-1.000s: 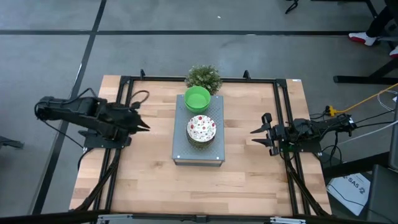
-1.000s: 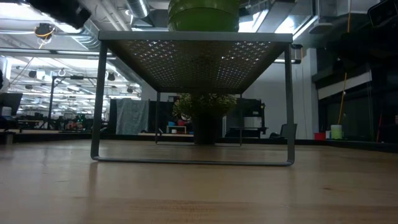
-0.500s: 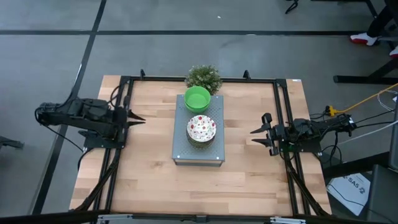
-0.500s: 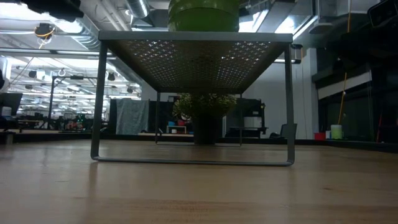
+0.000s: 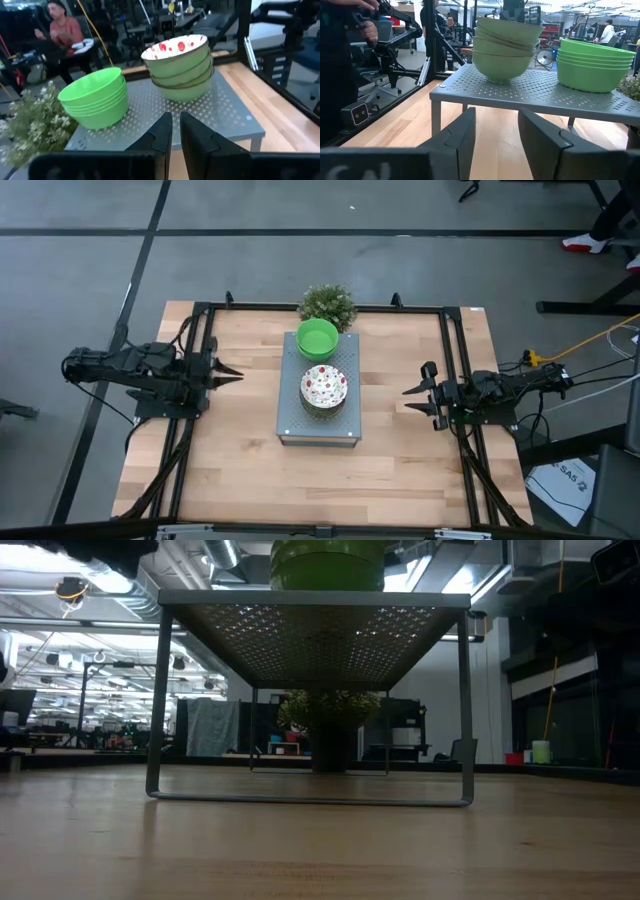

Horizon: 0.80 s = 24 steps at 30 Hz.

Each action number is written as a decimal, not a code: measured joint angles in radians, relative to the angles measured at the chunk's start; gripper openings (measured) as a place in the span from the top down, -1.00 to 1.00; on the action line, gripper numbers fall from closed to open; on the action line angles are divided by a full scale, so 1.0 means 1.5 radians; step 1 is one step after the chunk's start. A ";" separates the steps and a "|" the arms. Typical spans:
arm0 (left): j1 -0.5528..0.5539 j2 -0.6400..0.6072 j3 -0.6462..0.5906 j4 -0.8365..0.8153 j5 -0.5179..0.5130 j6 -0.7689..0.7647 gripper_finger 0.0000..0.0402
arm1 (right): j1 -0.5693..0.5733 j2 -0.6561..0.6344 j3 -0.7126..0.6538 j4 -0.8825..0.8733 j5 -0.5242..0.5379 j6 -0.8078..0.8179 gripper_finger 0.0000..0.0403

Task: Pick & Place Mini bowls
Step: Return to Home Position

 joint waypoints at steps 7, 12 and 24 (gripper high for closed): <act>0.000 -0.011 -0.108 0.131 -0.021 -0.062 0.85 | 0.000 0.000 0.000 0.000 0.000 0.000 0.27; 0.000 -0.075 -0.190 0.178 -0.049 -0.099 0.85 | 0.000 0.000 0.000 0.000 0.000 0.000 0.27; 0.005 -0.210 -0.289 0.166 -0.116 -0.125 0.85 | 0.000 0.000 0.000 0.001 0.000 0.000 0.27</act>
